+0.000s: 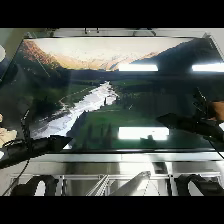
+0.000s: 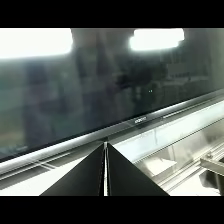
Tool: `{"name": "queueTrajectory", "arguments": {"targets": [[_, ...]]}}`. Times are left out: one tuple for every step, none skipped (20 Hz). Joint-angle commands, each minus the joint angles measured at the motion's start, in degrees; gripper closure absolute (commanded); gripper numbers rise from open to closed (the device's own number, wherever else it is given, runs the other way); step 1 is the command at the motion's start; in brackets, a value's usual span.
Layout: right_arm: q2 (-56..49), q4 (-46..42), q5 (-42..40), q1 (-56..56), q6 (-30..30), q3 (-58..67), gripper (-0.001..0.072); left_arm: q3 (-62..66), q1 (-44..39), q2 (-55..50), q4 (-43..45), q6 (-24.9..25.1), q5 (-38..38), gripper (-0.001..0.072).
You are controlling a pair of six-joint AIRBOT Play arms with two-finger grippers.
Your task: Fold the shirts.
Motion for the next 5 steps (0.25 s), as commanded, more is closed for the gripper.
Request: {"name": "queueTrajectory", "arguments": {"targets": [[0.46,0.85,-0.48,0.85,0.02,-0.66,0.0688,-0.98,-0.02,4.42,0.11,0.04,-0.17,0.0686],[0.46,0.85,-0.48,0.85,0.02,-0.66,0.0688,-1.01,0.0,5.38,0.11,0.04,-0.17,0.0686],[0.46,0.85,-0.48,0.83,0.02,-0.66,0.0688,-0.98,0.0,6.21,0.11,0.02,-0.17,0.0686],[0.48,0.83,-0.48,0.83,0.02,-0.66,0.0687,-1.01,0.0,6.97,0.11,-0.04,-0.24,0.0686],[0.48,0.83,-0.48,0.83,0.02,-0.66,0.0688,-1.01,0.0,7.65,0.11,-0.55,-0.26,0.0686]]}}
